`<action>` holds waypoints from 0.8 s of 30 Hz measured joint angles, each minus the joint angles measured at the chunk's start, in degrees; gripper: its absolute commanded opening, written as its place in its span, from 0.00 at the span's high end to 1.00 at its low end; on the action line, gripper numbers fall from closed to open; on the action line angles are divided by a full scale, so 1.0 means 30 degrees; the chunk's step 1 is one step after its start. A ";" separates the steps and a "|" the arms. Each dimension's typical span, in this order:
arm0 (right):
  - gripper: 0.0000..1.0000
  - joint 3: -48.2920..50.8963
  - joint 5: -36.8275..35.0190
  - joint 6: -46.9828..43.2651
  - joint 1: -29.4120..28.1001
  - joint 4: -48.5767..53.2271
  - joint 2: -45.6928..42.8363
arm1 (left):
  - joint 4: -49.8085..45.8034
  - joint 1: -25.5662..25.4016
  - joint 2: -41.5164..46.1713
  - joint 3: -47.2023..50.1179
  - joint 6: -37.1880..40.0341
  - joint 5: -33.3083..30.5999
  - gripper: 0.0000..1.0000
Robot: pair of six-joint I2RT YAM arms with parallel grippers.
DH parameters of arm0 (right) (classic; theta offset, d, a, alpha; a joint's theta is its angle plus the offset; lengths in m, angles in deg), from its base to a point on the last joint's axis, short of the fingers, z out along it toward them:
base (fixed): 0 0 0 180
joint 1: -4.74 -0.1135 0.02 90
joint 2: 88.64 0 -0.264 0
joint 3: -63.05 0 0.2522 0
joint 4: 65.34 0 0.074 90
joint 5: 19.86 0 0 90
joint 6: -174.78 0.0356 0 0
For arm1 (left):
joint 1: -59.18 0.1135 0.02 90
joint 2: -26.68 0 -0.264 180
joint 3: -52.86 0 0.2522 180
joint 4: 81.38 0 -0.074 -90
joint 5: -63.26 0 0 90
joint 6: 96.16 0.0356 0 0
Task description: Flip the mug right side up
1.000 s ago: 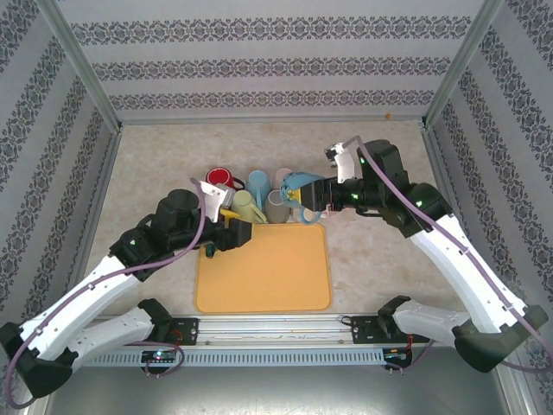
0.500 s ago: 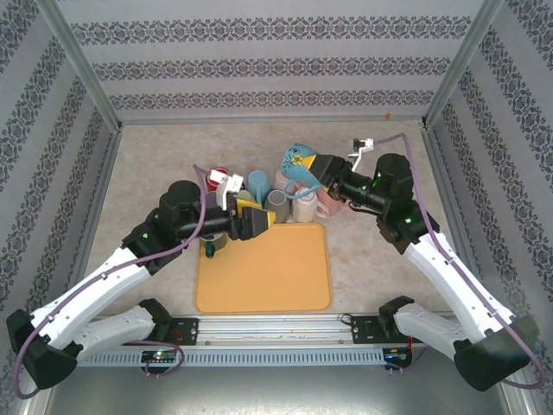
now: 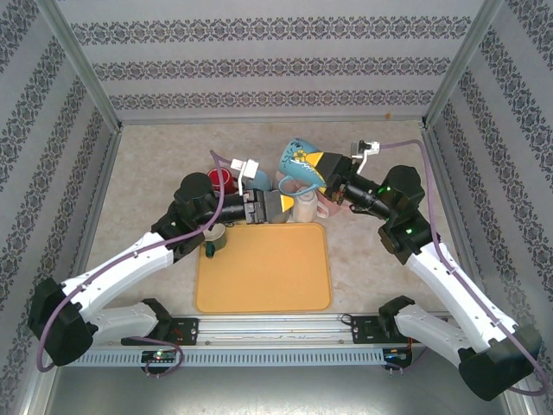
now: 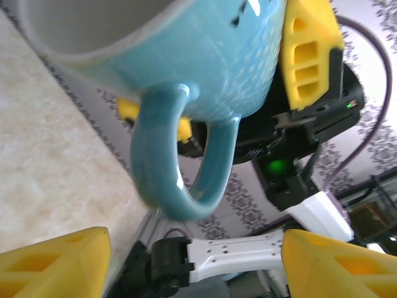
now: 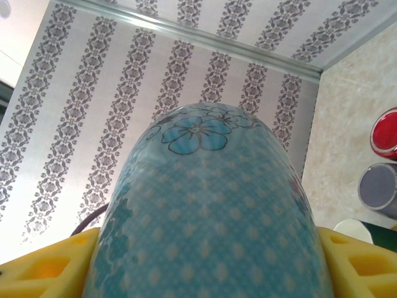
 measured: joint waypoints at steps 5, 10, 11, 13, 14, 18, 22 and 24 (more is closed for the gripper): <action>0.57 0.0029 0.0095 0.0044 -0.0481 -0.0073 -0.0015 | 0.1836 0.0015 -0.0474 0.0029 -0.1078 0.0561 0.38; 0.57 0.0197 0.0146 0.0058 -0.0860 -0.0561 -0.0022 | 0.3031 0.0022 -0.0474 0.0197 -0.1588 0.0758 0.46; 0.58 0.0240 0.0138 0.0058 -0.0954 -0.0663 -0.0044 | 0.3104 0.0051 -0.0474 0.0240 -0.1617 0.0765 0.47; 0.58 0.0342 0.0138 0.0058 -0.1115 -0.0765 -0.0087 | 0.3242 0.0146 -0.0474 0.0328 -0.1727 0.0838 0.50; 0.58 0.0364 0.0124 0.0058 -0.1202 -0.0743 -0.0124 | 0.3293 0.0168 -0.0474 0.0364 -0.1770 0.0838 0.51; 0.58 0.0568 0.0138 0.0058 -0.1494 -0.0852 -0.0321 | 0.3985 0.0466 -0.0474 0.0765 -0.2098 0.0947 0.51; 0.59 0.0969 0.0095 0.0058 -0.1690 -0.0903 -0.0634 | 0.5260 0.0896 -0.0561 0.1530 -0.2922 0.1013 0.57; 0.59 0.1137 0.0036 0.0058 -0.1690 -0.0933 -0.0743 | 0.5836 0.0991 -0.0772 0.1763 -0.3366 0.1086 0.62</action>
